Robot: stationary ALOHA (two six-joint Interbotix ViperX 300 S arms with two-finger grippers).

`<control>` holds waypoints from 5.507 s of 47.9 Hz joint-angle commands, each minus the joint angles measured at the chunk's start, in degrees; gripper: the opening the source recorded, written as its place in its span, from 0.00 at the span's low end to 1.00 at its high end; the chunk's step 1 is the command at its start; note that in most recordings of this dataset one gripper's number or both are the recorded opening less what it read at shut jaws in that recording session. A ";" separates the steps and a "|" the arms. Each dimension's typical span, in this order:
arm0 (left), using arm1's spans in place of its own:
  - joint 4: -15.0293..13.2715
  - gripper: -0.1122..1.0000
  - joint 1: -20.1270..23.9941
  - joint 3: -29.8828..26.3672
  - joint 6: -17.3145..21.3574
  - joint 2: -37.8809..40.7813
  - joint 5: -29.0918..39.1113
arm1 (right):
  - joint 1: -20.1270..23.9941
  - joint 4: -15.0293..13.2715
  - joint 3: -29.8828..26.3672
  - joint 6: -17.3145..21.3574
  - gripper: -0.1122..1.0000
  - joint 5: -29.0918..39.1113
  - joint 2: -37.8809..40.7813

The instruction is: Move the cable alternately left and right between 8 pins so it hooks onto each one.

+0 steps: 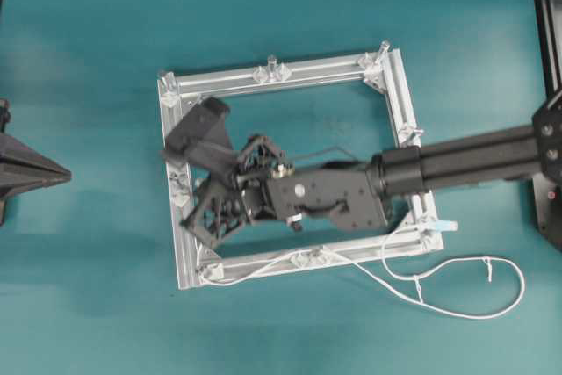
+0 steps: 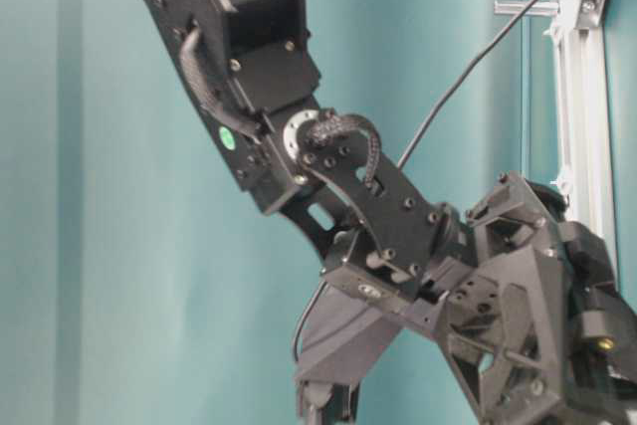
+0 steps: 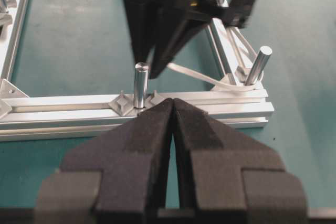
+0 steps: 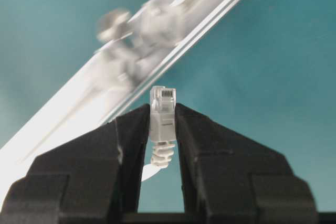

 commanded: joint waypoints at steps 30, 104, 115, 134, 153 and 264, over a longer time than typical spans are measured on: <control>0.18 0.11 -0.26 -1.14 -0.26 0.35 -0.26 | -6.06 -0.18 -15.56 -8.17 0.28 -1.49 6.50; 0.18 0.11 -0.26 -1.93 -0.35 0.35 -0.26 | -8.79 0.35 -42.01 -8.17 0.28 -1.14 21.88; 0.18 0.11 -0.26 -1.93 -0.35 0.35 -0.26 | -11.78 0.00 -42.10 -8.17 0.28 -1.41 21.80; 0.18 0.11 -0.26 -1.85 -0.35 0.35 -0.26 | -16.26 -0.35 -42.19 -7.82 0.27 -1.32 21.80; 0.18 0.11 -0.26 -2.02 -0.26 0.35 -0.26 | -16.00 -2.99 -39.64 -10.20 0.27 4.48 15.91; 0.18 0.11 -0.26 -1.93 -0.09 0.35 4.04 | -10.90 -3.69 14.59 1.93 0.27 -10.37 -12.48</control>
